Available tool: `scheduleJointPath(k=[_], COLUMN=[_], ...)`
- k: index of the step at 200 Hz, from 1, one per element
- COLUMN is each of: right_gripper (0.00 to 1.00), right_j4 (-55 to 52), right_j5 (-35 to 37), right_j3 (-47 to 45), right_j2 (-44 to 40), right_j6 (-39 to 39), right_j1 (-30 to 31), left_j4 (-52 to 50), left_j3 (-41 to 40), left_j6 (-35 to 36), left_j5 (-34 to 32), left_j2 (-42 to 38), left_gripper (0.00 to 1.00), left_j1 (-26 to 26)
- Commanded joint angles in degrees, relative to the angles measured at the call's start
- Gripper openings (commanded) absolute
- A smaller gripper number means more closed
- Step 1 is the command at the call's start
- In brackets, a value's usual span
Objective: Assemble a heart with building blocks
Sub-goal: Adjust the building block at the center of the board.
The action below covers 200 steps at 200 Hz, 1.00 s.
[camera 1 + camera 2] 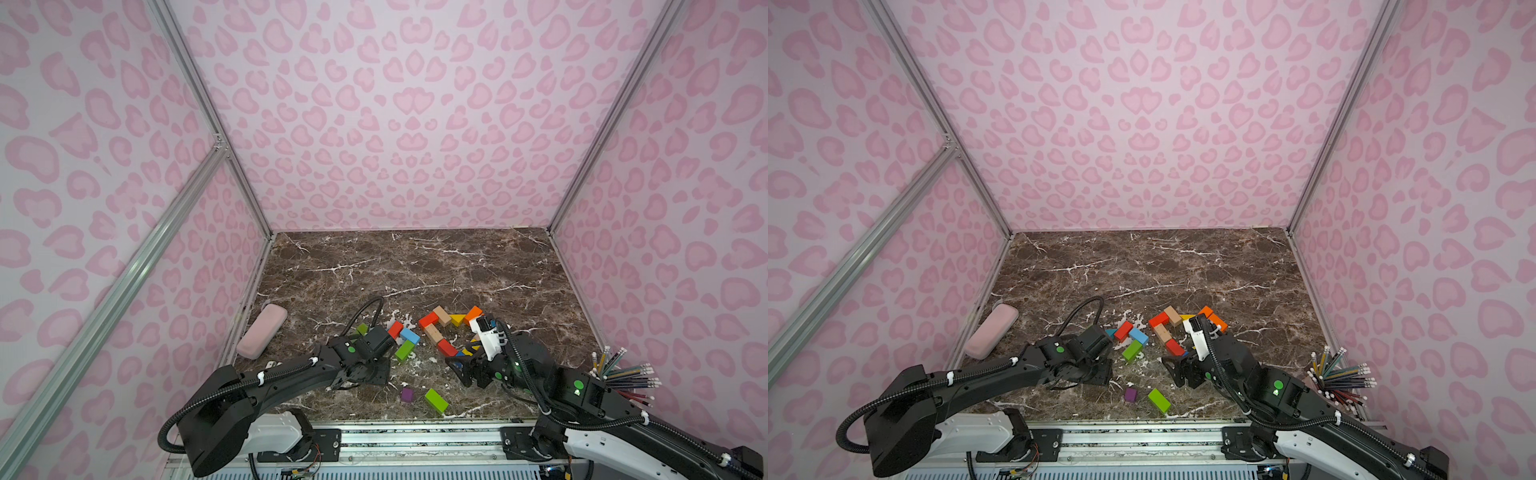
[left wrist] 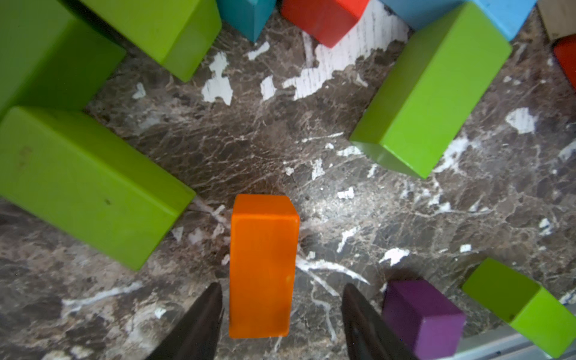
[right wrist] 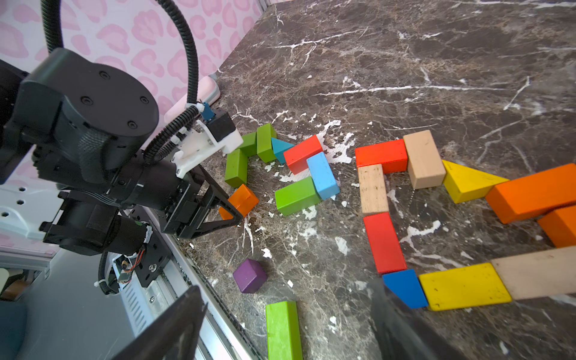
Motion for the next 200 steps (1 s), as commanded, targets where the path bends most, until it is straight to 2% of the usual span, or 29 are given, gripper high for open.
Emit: scheduleJointPath(k=[1,76,119,200], right_gripper=[0.87,0.87,0.87,0.87], right_j4=[1.7,1.6,1.8,2.2], right_j5=[-0.6,-0.7,-1.3,-1.5], right_j3=[0.0,0.0,0.0,-0.2], right_j2=[-0.2,0.0,0.5,0.4], right_j6=[-0.6,-0.6,-0.9,-0.8], right_j1=[-0.2,-0.2,-0.7,-1.2], left_j4=[2.7,0.7,-0.2,7.7], left_j3=[0.2,3.2,7.2,9.0], left_j6=[-1.1,-2.4,0.2,7.2], left_j5=[0.7,1.9,1.4,2.6], left_j2=[0.8,-1.0,-1.3,7.0], left_gripper=[0.63,0.58,0.49,0.49], left_j1=[-1.0,-2.8,-2.8,-2.8])
